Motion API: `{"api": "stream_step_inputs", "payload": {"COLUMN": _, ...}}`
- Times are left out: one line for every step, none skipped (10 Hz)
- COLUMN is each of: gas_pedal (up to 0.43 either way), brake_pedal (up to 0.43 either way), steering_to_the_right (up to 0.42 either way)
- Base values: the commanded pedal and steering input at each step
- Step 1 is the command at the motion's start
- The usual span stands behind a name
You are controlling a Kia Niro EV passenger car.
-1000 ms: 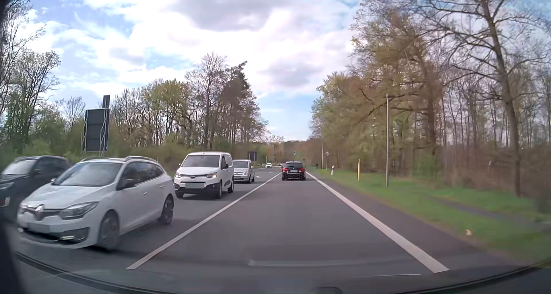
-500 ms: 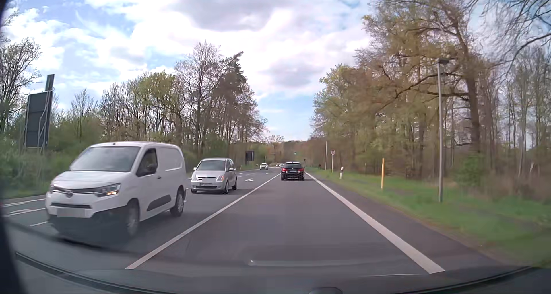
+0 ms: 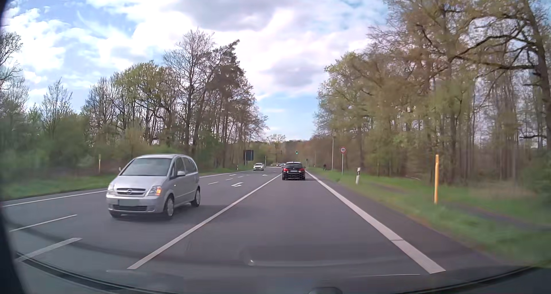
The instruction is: Follow the waypoints while adhering to traffic rules and regulations
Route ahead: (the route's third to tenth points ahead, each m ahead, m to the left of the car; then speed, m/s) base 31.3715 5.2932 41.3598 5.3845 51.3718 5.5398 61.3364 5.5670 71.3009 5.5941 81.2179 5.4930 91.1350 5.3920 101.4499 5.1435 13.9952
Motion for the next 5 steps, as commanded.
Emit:
{"api": "stream_step_inputs", "payload": {"gas_pedal": 0.039, "brake_pedal": 0.000, "steering_to_the_right": -0.003}}
{"api": "stream_step_inputs", "payload": {"gas_pedal": 0.039, "brake_pedal": 0.000, "steering_to_the_right": -0.002}}
{"api": "stream_step_inputs", "payload": {"gas_pedal": 0.039, "brake_pedal": 0.000, "steering_to_the_right": 0.000}}
{"api": "stream_step_inputs", "payload": {"gas_pedal": 0.039, "brake_pedal": 0.000, "steering_to_the_right": 0.001}}
{"api": "stream_step_inputs", "payload": {"gas_pedal": 0.039, "brake_pedal": 0.000, "steering_to_the_right": 0.001}}
